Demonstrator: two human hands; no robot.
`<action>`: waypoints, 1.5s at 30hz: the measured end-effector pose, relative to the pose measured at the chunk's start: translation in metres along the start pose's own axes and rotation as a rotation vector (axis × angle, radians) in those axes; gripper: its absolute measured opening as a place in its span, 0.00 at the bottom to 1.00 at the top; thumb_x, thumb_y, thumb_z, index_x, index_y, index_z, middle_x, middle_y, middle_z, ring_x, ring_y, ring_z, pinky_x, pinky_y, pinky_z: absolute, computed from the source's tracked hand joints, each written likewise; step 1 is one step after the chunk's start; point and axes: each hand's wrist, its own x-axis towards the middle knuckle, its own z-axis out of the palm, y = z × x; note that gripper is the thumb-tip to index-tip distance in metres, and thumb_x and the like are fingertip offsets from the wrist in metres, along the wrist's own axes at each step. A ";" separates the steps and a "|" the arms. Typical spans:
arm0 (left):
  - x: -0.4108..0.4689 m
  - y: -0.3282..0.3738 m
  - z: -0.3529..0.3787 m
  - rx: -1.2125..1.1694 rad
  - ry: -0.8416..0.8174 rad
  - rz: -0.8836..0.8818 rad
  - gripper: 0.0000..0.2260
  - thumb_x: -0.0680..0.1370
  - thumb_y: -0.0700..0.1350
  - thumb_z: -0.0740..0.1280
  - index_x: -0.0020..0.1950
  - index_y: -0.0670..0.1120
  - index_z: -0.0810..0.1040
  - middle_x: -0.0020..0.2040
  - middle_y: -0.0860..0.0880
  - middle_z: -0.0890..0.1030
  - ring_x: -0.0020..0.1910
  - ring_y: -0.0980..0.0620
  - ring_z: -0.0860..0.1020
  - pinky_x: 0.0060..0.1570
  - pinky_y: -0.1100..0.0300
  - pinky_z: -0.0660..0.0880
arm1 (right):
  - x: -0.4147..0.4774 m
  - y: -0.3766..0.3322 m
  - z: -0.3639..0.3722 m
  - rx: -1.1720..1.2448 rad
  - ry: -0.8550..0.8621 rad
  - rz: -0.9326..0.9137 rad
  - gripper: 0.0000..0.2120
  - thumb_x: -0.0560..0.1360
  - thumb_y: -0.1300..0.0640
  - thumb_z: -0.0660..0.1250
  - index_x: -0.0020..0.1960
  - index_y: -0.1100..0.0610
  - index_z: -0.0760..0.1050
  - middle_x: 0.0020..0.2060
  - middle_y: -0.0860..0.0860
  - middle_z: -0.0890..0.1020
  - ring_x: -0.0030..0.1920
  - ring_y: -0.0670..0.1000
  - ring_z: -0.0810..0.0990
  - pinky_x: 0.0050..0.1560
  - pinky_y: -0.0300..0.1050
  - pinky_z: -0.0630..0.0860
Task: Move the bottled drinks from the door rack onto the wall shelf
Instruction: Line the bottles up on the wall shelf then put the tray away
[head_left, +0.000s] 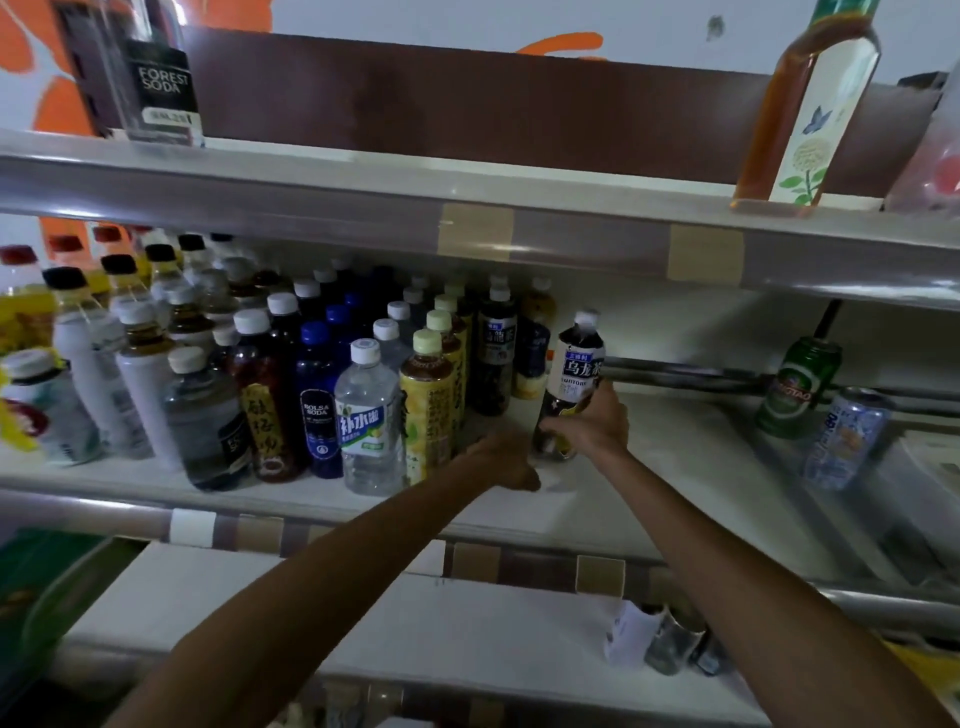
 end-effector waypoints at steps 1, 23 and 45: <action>-0.004 0.000 0.000 0.053 -0.031 0.038 0.29 0.77 0.52 0.69 0.71 0.37 0.66 0.66 0.38 0.73 0.62 0.42 0.74 0.56 0.53 0.73 | 0.001 -0.007 0.005 0.006 -0.006 -0.008 0.34 0.58 0.58 0.82 0.59 0.56 0.69 0.55 0.53 0.80 0.56 0.56 0.80 0.53 0.49 0.77; -0.007 -0.013 0.001 0.251 -0.131 0.113 0.38 0.69 0.56 0.77 0.72 0.43 0.66 0.70 0.43 0.69 0.69 0.41 0.68 0.67 0.45 0.67 | 0.030 -0.026 0.096 -0.077 -0.053 -0.049 0.25 0.79 0.49 0.62 0.73 0.55 0.61 0.60 0.60 0.78 0.59 0.63 0.78 0.55 0.54 0.77; -0.013 -0.018 0.003 0.224 -0.150 0.115 0.36 0.70 0.58 0.74 0.73 0.46 0.65 0.74 0.43 0.63 0.73 0.39 0.60 0.69 0.46 0.61 | 0.027 -0.044 0.062 -0.270 -0.398 0.014 0.43 0.73 0.56 0.73 0.78 0.54 0.51 0.70 0.58 0.69 0.68 0.60 0.70 0.64 0.48 0.72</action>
